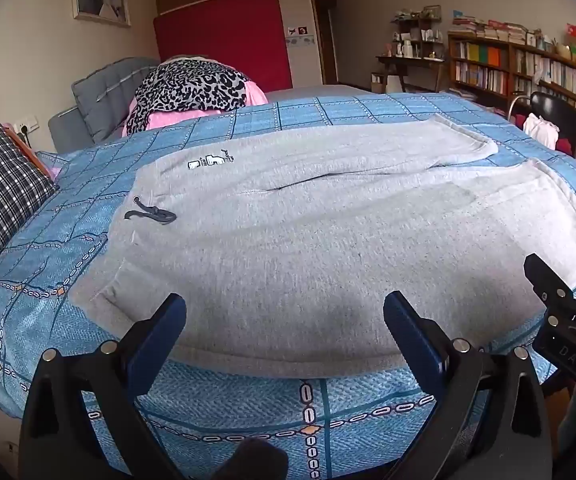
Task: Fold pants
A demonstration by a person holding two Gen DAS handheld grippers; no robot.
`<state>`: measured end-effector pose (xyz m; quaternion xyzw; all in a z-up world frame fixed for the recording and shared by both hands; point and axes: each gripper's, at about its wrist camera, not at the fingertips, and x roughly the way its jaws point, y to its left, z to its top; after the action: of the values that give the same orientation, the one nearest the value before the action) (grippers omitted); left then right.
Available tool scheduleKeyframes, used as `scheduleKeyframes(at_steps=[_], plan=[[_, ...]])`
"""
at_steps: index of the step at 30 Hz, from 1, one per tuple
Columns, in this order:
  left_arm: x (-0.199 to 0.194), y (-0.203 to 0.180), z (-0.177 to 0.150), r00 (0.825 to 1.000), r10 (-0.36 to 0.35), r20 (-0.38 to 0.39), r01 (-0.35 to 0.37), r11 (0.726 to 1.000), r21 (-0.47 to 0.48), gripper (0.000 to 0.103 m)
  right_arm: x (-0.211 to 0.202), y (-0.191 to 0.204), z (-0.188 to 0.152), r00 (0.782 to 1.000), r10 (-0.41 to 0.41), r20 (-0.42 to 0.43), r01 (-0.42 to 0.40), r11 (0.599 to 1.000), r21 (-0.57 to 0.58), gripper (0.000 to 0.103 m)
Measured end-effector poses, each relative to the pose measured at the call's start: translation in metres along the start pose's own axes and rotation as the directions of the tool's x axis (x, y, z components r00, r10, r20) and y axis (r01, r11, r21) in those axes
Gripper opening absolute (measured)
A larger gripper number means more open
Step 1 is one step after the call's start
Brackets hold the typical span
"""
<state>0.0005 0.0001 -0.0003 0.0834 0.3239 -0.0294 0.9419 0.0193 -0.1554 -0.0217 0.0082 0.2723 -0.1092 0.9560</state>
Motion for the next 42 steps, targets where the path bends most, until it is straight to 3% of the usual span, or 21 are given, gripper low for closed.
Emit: scheduleKeyframes(at_steps=[38,42], plan=[[0.007,0.003,-0.004,0.999,-0.015,-0.035,0.014,1.0,-0.027,0.098,0.008,-0.01,-0.001,1.0,-0.022,-0.014,0.023,1.0,0.017,0.1],[0.007,0.003,-0.005,0.998,-0.045,-0.047,0.044,0.998,-0.037,0.098,0.007,-0.012,0.0,0.999,-0.03,-0.017,0.03,0.999,0.022,0.1]])
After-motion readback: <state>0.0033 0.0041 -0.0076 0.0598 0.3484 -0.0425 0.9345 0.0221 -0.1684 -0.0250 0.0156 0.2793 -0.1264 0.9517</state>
